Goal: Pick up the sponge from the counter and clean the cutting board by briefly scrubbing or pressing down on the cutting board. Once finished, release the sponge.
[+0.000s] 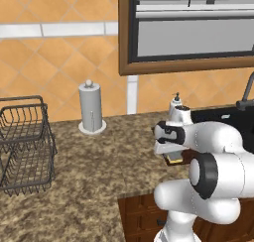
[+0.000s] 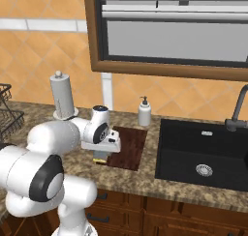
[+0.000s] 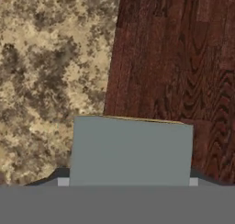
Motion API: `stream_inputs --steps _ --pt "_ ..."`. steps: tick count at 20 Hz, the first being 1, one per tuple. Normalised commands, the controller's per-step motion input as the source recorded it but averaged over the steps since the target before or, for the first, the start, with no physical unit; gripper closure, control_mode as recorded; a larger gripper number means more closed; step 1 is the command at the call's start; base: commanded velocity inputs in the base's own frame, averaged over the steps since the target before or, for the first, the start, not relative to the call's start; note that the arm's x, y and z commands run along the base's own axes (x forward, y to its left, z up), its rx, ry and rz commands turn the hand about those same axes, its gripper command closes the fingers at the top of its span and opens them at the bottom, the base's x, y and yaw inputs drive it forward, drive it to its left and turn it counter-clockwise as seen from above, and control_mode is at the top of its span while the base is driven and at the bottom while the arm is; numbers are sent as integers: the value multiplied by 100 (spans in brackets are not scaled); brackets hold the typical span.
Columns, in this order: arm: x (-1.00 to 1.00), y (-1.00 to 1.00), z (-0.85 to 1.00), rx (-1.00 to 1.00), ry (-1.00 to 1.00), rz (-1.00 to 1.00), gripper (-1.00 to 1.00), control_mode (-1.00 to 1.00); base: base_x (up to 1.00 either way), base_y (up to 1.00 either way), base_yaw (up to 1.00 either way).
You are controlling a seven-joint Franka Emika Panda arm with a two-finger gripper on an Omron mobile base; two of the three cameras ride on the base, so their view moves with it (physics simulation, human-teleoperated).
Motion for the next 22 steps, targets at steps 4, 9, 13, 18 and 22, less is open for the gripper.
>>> stream_inputs --steps 4,9,13,18,22 --pt "24 -25 -24 8 -2 0 100 -100 0 0 0" --pt "25 0 -29 -6 -13 0 100 -100 0 0 0" --pt "25 2 -18 0 -8 0 100 -100 0 0 0" --pt "16 0 -18 4 -2 0 100 -100 0 0 0" --pt "36 0 -6 2 0 0 100 -100 0 0 0"
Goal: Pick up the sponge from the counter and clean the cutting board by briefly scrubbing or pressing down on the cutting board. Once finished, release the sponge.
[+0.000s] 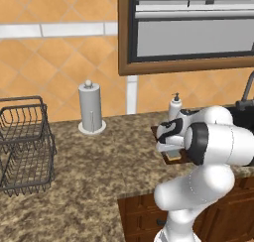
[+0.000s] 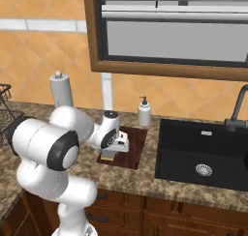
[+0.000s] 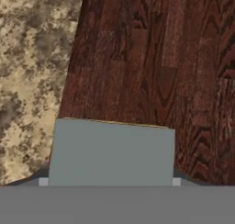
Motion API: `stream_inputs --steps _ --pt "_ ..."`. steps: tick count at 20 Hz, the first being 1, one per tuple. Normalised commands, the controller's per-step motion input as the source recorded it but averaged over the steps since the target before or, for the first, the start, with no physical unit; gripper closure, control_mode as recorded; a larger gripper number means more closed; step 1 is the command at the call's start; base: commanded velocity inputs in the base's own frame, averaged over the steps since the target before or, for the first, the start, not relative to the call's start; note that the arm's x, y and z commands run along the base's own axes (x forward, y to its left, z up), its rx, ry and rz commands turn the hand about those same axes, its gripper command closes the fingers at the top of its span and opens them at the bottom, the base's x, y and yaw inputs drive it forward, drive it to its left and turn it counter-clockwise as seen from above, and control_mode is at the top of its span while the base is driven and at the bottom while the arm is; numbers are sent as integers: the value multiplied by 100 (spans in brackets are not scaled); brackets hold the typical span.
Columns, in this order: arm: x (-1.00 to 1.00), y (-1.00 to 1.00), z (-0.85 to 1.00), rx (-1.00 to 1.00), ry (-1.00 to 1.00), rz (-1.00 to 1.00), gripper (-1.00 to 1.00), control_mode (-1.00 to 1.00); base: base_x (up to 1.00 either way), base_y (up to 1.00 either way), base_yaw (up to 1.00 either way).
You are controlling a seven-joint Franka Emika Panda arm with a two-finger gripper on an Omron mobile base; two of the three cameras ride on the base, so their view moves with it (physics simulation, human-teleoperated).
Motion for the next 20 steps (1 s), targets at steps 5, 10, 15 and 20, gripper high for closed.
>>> stream_inputs --steps 5,10,15,20 --pt "55 0 0 0 0 0 100 -100 0 0 0" --pt "72 0 0 0 0 0 100 -100 0 0 0" --pt "84 0 0 0 0 0 100 -100 0 0 0" --pt "86 1 0 0 0 0 100 -100 0 0 0"
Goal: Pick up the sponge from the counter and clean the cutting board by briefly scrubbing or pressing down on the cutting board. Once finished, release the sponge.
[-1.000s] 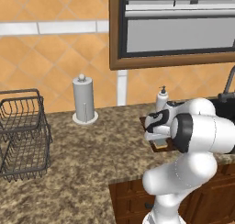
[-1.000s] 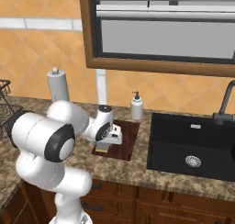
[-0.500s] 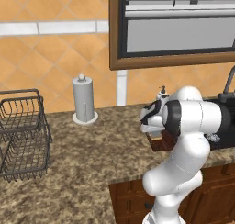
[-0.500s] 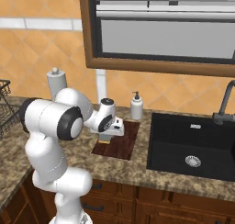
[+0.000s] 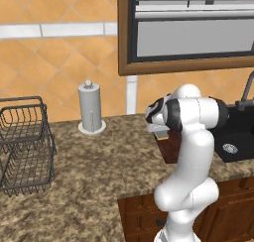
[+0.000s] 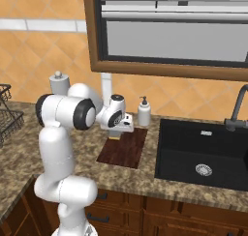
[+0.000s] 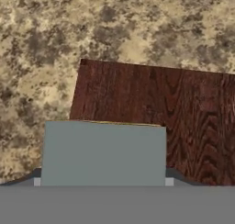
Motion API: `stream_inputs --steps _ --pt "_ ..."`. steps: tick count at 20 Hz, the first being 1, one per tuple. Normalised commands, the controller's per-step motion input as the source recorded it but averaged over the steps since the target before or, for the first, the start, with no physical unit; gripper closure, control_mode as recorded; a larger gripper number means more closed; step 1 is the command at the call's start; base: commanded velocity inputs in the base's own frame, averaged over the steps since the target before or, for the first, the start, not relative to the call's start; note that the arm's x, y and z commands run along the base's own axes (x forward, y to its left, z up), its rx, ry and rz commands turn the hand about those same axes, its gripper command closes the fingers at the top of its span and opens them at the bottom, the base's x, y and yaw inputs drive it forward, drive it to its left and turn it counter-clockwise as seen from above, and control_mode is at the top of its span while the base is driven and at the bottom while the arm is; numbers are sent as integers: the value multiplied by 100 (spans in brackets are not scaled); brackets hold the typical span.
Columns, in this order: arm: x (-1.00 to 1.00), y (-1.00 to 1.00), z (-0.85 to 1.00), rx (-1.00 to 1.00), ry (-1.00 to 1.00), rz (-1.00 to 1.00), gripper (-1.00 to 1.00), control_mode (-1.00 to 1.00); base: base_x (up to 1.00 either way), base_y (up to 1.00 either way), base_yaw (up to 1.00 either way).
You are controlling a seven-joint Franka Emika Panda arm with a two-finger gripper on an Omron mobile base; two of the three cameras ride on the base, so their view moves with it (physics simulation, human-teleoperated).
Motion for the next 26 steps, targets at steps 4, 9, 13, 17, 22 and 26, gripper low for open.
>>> stream_inputs --steps 4,9,13,17,22,26 --pt "39 -1 -1 0 0 -1 100 -100 0 0 0" --pt "-1 -17 -21 1 -6 0 100 -100 0 0 0" --pt "-19 -36 -21 5 -7 0 100 -100 0 0 0" --pt "-26 -49 -13 6 -3 2 100 -100 0 0 0" --pt "-18 -49 -4 0 -3 2 100 -100 0 0 0" --pt "-9 -4 -35 0 0 2 100 -100 0 0 0"
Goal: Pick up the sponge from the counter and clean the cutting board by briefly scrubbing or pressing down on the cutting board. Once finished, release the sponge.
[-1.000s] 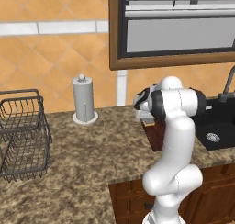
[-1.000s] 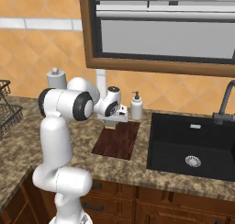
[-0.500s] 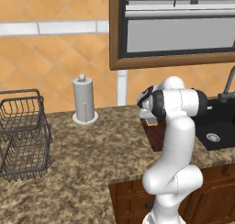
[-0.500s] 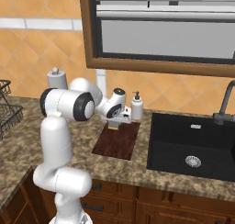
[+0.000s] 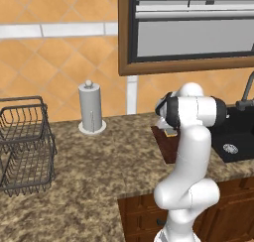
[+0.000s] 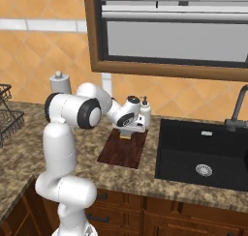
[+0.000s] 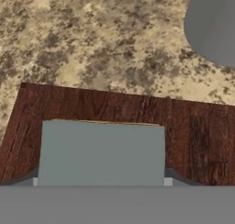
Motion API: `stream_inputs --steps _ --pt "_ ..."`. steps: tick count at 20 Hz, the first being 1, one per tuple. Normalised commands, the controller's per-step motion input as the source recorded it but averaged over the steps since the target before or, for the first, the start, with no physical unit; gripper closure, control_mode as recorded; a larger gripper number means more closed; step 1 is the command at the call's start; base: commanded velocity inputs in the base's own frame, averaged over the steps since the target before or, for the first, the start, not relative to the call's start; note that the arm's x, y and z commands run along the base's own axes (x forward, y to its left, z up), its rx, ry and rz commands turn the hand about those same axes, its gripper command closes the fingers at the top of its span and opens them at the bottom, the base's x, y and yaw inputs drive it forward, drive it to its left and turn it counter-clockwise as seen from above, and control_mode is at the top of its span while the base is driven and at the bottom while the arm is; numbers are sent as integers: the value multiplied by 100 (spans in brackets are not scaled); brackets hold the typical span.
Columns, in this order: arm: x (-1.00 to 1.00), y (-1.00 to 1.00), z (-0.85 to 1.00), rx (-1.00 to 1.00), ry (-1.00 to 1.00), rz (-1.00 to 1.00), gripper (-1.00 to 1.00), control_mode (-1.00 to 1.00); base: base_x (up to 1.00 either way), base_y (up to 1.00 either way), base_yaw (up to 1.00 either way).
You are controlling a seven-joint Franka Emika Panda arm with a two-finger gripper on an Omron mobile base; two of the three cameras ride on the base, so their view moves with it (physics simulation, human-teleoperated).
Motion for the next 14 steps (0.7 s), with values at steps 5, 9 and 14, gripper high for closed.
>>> stream_inputs --steps 5,9,14 --pt "-97 26 -65 -1 -1 0 100 -100 0 0 0" --pt "-100 13 -52 0 0 0 100 -100 0 0 0" --pt "-97 0 -41 1 0 0 100 -100 0 0 0"
